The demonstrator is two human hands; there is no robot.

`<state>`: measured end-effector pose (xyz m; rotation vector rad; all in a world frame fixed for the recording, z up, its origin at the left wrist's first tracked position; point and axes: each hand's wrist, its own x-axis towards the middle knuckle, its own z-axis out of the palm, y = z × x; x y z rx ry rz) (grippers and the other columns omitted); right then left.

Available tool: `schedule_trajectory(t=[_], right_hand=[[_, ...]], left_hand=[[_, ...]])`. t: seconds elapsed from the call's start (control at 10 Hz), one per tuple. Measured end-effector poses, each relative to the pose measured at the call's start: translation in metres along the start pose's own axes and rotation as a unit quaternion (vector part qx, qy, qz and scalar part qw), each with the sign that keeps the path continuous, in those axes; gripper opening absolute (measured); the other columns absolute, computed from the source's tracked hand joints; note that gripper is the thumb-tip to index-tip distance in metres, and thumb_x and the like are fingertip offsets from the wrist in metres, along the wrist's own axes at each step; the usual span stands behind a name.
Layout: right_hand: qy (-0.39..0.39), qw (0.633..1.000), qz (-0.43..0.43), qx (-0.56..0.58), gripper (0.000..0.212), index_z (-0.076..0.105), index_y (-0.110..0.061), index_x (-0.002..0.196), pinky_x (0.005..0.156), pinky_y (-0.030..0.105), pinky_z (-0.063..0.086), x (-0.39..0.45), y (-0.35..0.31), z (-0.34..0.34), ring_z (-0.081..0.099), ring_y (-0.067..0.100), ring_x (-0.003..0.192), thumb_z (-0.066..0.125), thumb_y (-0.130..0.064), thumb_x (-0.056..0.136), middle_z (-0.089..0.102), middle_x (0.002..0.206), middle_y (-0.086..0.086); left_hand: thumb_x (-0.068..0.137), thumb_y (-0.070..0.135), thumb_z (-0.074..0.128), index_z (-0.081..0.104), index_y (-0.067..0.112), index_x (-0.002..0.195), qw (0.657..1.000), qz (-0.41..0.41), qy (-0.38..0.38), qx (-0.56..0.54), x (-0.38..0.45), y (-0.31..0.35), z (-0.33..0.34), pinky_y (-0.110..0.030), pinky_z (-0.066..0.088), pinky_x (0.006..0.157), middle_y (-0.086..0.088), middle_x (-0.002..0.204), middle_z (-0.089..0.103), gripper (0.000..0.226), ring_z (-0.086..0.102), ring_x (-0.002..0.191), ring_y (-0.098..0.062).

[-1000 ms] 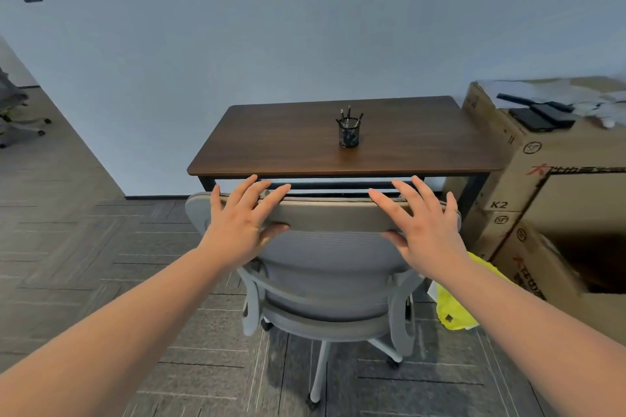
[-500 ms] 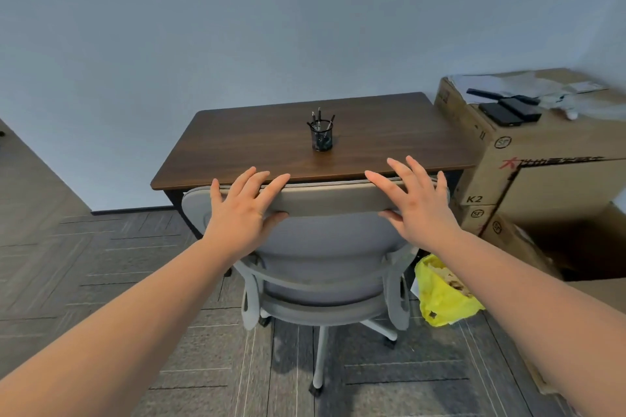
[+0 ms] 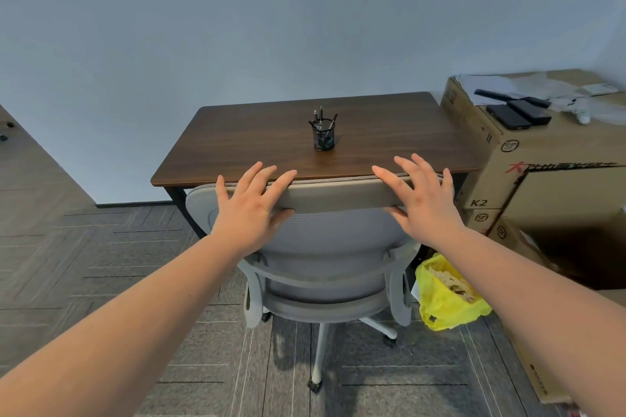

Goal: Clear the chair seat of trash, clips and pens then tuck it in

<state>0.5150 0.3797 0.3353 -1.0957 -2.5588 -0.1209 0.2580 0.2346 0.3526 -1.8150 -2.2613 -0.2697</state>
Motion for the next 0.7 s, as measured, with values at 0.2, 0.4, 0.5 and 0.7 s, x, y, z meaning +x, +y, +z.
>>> schedule_trajectory(t=[0.2,0.4,0.5,0.7], right_hand=[[-0.015,1.0,-0.004,-0.002,0.085,0.005,-0.049,0.139,0.106,0.07,0.02,-0.003,-0.002,-0.005,0.022,0.033,0.144,0.068,-0.035,0.083,0.032,0.153,0.01],[-0.075,0.997,0.003,-0.004,0.08,-0.002,-0.05,0.145,0.114,0.064,0.015,-0.01,0.005,-0.019,0.008,0.026,0.148,0.055,-0.043,0.09,0.019,0.157,0.002],[-0.099,0.995,0.008,0.011,0.076,-0.001,-0.05,0.145,0.113,0.065,0.017,-0.011,0.006,-0.025,0.008,0.025,0.148,0.051,-0.051,0.09,0.019,0.157,0.0],[-0.122,0.991,0.02,0.056,0.067,0.008,-0.046,0.147,0.116,0.059,0.013,-0.006,0.008,-0.044,0.012,0.017,0.148,0.038,-0.062,0.09,0.018,0.16,-0.003]], left_hand=[[0.09,0.054,0.046,0.012,0.044,0.146,0.999,-0.003,-0.032,0.001,-0.003,0.001,-0.007,-0.07,0.01,0.11,0.003,0.154,0.026,0.066,0.012,0.148,-0.022],[0.085,0.069,0.028,0.014,0.043,0.145,0.995,0.069,-0.066,0.041,-0.002,-0.001,-0.021,-0.064,0.021,0.111,0.006,0.138,0.045,0.067,0.044,0.128,-0.02],[0.081,0.075,0.007,0.022,0.042,0.144,0.987,0.128,-0.082,0.062,0.014,0.001,-0.031,-0.058,0.022,0.113,0.005,0.137,0.049,0.073,0.047,0.128,-0.021],[0.077,0.072,-0.003,0.027,0.04,0.143,0.976,0.185,-0.112,0.016,0.062,0.038,-0.052,-0.047,0.018,0.117,0.01,0.146,0.039,0.078,0.034,0.138,-0.016]])
